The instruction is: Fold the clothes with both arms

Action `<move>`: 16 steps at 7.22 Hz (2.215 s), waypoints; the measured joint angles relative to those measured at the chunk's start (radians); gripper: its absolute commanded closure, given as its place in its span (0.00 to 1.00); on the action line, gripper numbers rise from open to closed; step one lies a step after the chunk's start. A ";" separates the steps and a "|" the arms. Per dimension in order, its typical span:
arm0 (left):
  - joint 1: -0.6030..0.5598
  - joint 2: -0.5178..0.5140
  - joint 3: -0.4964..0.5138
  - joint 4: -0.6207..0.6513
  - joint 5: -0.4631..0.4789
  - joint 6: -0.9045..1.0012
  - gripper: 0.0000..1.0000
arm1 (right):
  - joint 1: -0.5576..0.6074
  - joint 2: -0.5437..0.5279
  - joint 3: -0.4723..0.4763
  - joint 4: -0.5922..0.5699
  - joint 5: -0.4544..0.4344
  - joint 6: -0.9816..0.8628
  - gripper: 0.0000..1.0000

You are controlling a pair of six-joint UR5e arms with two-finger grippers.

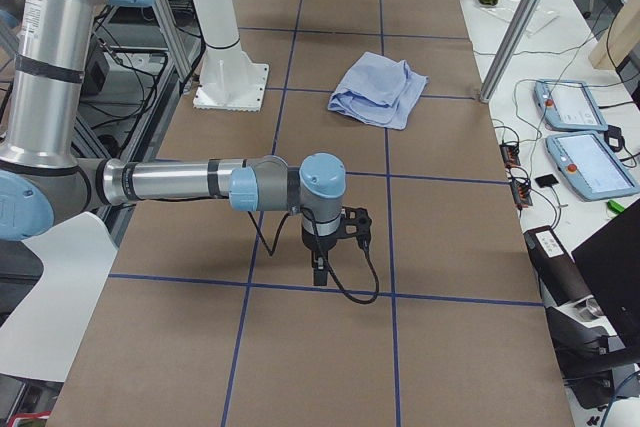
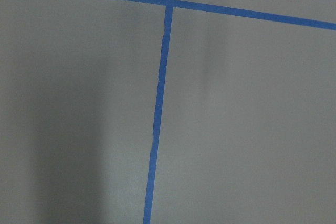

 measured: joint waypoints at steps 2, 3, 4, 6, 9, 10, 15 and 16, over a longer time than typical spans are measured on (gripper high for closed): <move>-0.001 0.000 0.000 0.000 0.000 0.000 0.00 | 0.000 0.001 -0.002 0.003 0.012 0.001 0.00; 0.000 0.000 0.000 0.000 -0.001 0.001 0.00 | 0.000 0.001 -0.002 0.013 0.023 0.002 0.00; 0.000 0.000 0.001 0.000 -0.002 0.001 0.00 | 0.000 0.000 -0.002 0.026 0.030 0.003 0.00; 0.000 0.000 0.005 0.000 -0.002 0.001 0.00 | 0.000 -0.001 0.002 0.039 0.049 0.004 0.00; 0.000 0.000 0.011 0.000 -0.003 0.001 0.00 | 0.000 -0.002 0.008 0.042 0.081 0.004 0.00; 0.000 0.000 0.012 0.000 -0.002 0.001 0.00 | 0.000 -0.002 0.010 0.042 0.087 0.003 0.00; 0.000 0.001 0.014 0.001 0.001 0.001 0.00 | 0.000 -0.001 0.015 0.044 0.093 0.004 0.00; 0.000 0.001 0.014 0.001 0.001 0.001 0.00 | 0.000 -0.001 0.014 0.052 0.094 0.004 0.00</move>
